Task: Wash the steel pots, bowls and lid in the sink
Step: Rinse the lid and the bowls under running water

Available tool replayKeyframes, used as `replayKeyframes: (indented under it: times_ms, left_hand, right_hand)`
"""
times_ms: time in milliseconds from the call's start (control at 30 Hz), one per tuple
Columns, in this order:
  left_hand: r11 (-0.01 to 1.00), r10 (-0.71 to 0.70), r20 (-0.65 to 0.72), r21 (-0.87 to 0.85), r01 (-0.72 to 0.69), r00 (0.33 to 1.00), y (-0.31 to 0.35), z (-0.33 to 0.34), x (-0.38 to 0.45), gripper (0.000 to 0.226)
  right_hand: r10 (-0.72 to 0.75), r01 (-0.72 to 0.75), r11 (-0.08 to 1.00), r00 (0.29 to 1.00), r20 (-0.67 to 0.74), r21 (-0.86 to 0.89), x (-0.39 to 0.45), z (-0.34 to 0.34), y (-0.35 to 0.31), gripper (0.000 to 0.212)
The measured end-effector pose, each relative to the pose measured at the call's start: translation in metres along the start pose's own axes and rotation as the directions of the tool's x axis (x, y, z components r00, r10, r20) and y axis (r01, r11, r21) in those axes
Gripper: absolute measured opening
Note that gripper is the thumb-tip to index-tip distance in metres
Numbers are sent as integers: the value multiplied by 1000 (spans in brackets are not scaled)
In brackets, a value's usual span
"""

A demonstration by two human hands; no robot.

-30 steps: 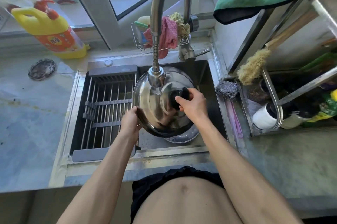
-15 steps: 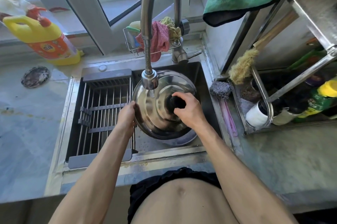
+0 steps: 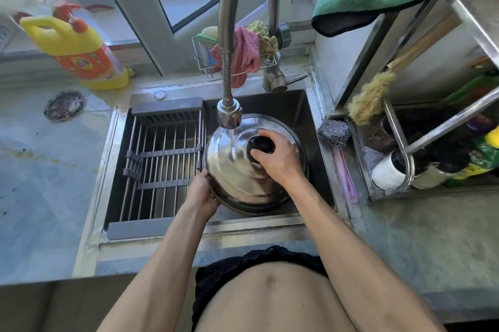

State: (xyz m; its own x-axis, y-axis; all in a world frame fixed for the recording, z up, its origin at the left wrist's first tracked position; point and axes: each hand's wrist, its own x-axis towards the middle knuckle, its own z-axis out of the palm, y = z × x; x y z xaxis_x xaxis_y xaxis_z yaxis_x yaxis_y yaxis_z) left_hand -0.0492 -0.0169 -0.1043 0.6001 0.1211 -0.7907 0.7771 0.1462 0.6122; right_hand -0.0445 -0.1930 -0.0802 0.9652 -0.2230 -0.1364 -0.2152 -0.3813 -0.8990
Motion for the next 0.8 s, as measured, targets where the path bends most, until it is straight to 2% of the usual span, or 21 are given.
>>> replayKeyframes:
  times_ms: [100, 267, 433, 500, 567, 600, 700, 800]
  left_hand:
    - [995, -38, 15, -89, 39, 999, 1, -2, -2, 32]
    - [990, -58, -16, -131, 55, 998, 5, -4, 0, 24]
    - [953, 25, -36, -300, -35, 999, 12, -1, 3, 23]
    - [963, 73, -24, -256, -77, 997, 16, 2, 0, 29]
    - [977, 133, 6, -169, -130, 991, 18, 5, -5, 30]
    - [979, 157, 22, -139, -152, 987, 17, 6, -7, 29]
    - [976, 214, 62, -56, -210, 975, 12, 8, -14, 26]
    - [971, 239, 111, -1, -240, 965, 7, 5, -16, 27]
  right_hand:
    - [-7, 7, 1000, 1000, -3, 6, 0, 1, 0, 44]
    - [40, -38, 997, 999, -34, 66, 2, -3, 8, 41]
    - [246, -233, 960, 967, -70, 155, 3, -6, 27, 31]
    - [345, -308, 913, 932, -108, 266, 3, -4, 34, 27]
    - [461, -410, 860, 879, -118, 303, 4, -6, 36, 27]
    - [530, -479, 817, 843, -91, 322, 5, -8, 36, 28]
    - [683, -655, 627, 722, 106, 422, 3, -15, 32, 38]
    - [715, -679, 577, 689, 121, 454, -3, -15, 37, 29]
